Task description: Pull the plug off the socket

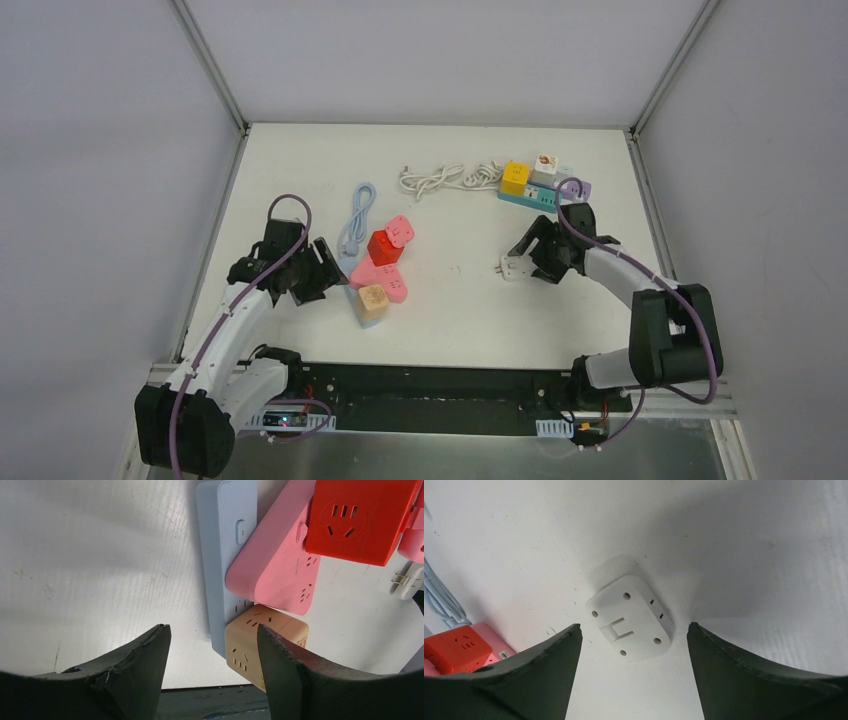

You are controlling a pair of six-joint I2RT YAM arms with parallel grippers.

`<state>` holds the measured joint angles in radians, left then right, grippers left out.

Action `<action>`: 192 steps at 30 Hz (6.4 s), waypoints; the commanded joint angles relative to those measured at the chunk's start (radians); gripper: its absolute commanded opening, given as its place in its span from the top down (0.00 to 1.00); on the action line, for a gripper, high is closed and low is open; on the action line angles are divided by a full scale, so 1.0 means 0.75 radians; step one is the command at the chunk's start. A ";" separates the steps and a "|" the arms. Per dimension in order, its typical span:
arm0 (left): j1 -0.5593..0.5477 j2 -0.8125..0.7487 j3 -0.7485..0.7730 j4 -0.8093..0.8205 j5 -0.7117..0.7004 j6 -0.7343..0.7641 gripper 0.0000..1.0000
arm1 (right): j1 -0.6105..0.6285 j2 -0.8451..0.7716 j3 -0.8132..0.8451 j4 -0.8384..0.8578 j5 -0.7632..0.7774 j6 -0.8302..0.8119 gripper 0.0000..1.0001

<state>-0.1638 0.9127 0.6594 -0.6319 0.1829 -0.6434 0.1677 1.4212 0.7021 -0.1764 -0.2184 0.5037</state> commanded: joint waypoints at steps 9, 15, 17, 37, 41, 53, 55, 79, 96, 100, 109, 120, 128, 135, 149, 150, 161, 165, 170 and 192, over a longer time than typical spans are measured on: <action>-0.002 0.030 -0.003 0.172 0.114 -0.033 0.34 | 0.317 -0.225 0.120 0.142 -0.194 -0.070 0.20; -0.002 -0.018 -0.022 0.212 0.118 -0.060 0.35 | 0.648 0.046 0.341 0.327 -0.100 0.025 0.21; -0.002 -0.032 -0.025 0.216 0.122 -0.069 0.35 | 0.688 0.164 0.433 0.343 -0.047 0.098 0.22; -0.002 -0.030 -0.023 0.233 0.207 -0.095 0.34 | 0.787 0.568 0.716 0.553 -0.067 0.148 0.56; -0.002 -0.008 -0.001 0.251 0.218 -0.108 0.35 | 0.793 0.561 0.714 0.539 -0.060 0.143 0.81; -0.008 0.152 -0.023 0.544 0.424 -0.290 0.34 | 0.984 0.466 0.640 0.265 0.330 0.276 1.00; -0.015 0.192 -0.017 0.569 0.410 -0.300 0.34 | 0.999 0.463 0.636 0.244 0.355 0.292 1.00; -0.236 0.387 0.066 0.312 -0.129 -0.176 0.62 | 0.959 0.563 0.925 0.070 0.138 0.077 1.00; -0.252 0.449 0.013 0.209 -0.310 -0.147 0.68 | 0.990 0.610 1.078 -0.089 0.195 0.003 1.00; -0.252 0.456 0.009 0.212 -0.307 -0.148 0.68 | 0.914 0.512 0.974 0.053 0.041 0.064 1.00; -0.252 0.468 -0.002 0.218 -0.310 -0.148 0.69 | 0.973 0.577 1.007 -0.020 0.179 -0.030 1.00; -0.252 0.450 0.011 0.241 -0.259 -0.143 0.68 | 0.850 0.348 0.887 -0.001 0.159 -0.015 1.00; -0.252 0.365 0.187 0.219 -0.099 -0.080 0.51 | 0.656 0.037 0.491 -0.021 0.189 0.051 1.00; -0.250 0.245 0.380 0.087 -0.093 -0.010 0.25 | 0.507 -0.234 0.180 -0.092 0.149 0.087 1.00; -0.244 -0.150 0.235 -0.157 -0.323 0.023 0.01 | 0.378 -0.446 -0.175 -0.128 0.044 0.149 0.86; -0.244 -0.165 0.220 -0.165 -0.330 0.023 0.01 | 0.362 -0.452 -0.192 -0.129 0.043 0.133 0.84; -0.242 -0.136 0.209 -0.186 -0.307 0.042 0.01 | 0.218 -0.421 -0.235 -0.188 -0.065 0.047 0.57; -0.242 -0.110 0.229 -0.195 -0.315 0.057 0.01 | 0.191 -0.418 -0.196 -0.258 0.030 0.037 0.43; -0.240 -0.102 0.240 -0.208 -0.332 0.073 0.01 | 0.183 -0.404 -0.121 -0.383 0.208 0.025 0.40; -0.219 -0.231 0.124 -0.230 -0.511 -0.086 0.03 | 0.790 -0.351 0.074 0.158 0.096 0.209 0.22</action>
<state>-0.3382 0.7712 0.7734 -0.7910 -0.1436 -0.6621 0.6422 1.0580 0.6765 -0.2142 -0.1455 0.6258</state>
